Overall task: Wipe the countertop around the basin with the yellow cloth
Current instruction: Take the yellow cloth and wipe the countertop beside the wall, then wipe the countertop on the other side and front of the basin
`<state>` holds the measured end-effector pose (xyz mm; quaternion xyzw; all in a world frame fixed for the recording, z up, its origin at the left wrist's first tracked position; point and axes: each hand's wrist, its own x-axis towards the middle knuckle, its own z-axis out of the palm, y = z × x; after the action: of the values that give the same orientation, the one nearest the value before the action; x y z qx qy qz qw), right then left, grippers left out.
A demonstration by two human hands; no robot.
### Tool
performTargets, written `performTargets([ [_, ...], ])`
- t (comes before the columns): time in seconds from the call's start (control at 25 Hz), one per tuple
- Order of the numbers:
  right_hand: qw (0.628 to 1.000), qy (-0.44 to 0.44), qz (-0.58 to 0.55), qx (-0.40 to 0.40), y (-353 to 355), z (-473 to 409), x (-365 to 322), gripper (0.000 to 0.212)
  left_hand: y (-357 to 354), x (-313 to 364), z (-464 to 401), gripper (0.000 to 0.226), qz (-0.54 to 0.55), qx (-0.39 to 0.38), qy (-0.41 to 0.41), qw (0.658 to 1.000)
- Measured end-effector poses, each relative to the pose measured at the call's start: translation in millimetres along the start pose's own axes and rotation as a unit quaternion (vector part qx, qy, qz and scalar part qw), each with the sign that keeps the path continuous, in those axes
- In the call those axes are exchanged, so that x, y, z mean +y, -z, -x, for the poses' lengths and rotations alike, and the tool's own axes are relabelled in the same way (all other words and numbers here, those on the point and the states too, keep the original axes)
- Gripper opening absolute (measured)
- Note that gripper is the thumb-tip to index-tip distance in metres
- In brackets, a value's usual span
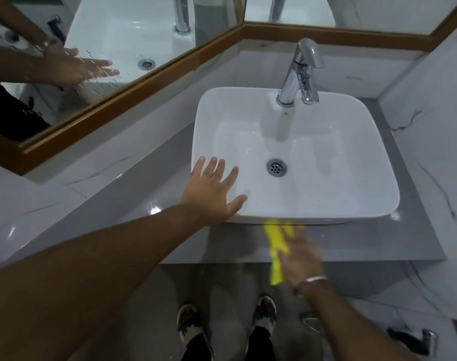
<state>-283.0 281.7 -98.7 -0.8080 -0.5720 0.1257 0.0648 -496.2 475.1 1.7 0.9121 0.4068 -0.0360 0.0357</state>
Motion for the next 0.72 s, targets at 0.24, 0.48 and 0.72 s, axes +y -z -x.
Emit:
performTargets([
  [0.24, 0.966, -0.258, 0.016, -0.007, -21, -11, -12, 0.061, -3, 3, -1, 0.082, -0.002, -0.009, 0.003, 1.000],
  [0.48, 0.973, 0.166, 0.003, -0.159, -27, 5, -159, 0.054, -3, -1, 1, 0.078, 0.014, 0.028, -0.005, 0.999],
  [0.72, 0.972, 0.179, -0.092, 0.119, 99, 17, -49, 0.033, -1, 2, 0, 0.075, 0.018, 0.027, -0.007, 0.999],
])
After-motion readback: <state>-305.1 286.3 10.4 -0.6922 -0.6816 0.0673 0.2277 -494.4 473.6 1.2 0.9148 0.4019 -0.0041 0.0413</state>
